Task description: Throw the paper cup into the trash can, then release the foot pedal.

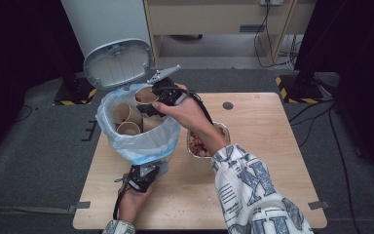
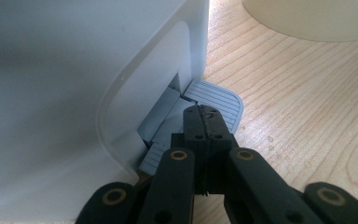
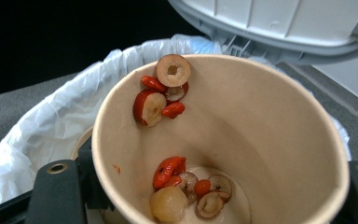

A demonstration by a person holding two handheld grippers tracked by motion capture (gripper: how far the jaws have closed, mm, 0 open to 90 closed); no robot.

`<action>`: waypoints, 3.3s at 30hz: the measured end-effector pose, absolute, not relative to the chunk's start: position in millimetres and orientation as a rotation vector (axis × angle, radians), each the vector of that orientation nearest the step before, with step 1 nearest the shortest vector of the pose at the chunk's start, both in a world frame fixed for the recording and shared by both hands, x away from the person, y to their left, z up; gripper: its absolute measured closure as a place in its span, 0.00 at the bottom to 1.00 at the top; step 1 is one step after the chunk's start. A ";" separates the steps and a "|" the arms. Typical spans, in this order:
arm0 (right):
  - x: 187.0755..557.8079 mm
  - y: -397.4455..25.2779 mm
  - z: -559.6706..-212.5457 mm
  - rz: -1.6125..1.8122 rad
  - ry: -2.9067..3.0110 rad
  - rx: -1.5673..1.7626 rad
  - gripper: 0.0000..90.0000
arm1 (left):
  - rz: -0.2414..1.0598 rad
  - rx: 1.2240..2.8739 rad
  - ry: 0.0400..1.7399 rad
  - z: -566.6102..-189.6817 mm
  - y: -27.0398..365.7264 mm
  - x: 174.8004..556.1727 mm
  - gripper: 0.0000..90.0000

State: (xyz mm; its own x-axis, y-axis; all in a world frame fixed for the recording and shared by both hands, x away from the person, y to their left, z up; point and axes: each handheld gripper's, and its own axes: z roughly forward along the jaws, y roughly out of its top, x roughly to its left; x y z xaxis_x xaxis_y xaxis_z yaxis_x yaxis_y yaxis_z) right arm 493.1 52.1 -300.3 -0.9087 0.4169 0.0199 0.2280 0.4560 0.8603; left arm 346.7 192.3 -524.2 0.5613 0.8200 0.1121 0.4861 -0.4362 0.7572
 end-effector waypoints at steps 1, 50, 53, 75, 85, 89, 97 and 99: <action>493.4 52.7 -302.0 1.429 2.520 0.561 0.29 | 0.624 2.108 1.042 -524.2 192.3 346.7 1.00; 496.7 -23.0 -297.3 1.470 2.353 0.737 0.09 | 0.621 2.106 1.040 -524.3 192.6 346.8 0.99; 496.9 -28.5 -298.1 1.467 2.349 0.750 0.09 | 0.622 2.107 1.040 -524.3 192.6 346.7 0.99; 499.2 -107.5 -310.1 1.403 2.268 0.907 0.07 | 0.621 2.020 1.070 -513.9 192.9 337.7 0.69; 502.7 -155.4 -324.2 1.349 2.191 1.024 0.06 | 0.609 1.995 1.089 -509.8 189.6 331.2 0.52; 502.7 -171.3 -330.1 1.338 2.156 1.066 0.07 | 0.584 1.985 1.084 -508.1 190.2 330.0 0.48; 497.6 -195.8 -340.5 1.300 2.109 1.108 0.07 | 0.554 2.007 1.062 -506.3 191.6 325.8 0.43; 495.0 -204.0 -346.2 1.285 2.106 1.121 0.08 | 0.546 1.999 1.061 -505.3 192.2 325.3 0.42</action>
State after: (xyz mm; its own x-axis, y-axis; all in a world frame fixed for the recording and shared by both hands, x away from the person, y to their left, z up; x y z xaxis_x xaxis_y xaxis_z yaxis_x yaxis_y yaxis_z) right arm 495.0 -204.0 -346.2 -0.5818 0.8119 0.0492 0.4151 0.2443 0.8764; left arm 325.3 192.2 -505.3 0.5566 0.8307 0.0084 0.4899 -0.3364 0.8043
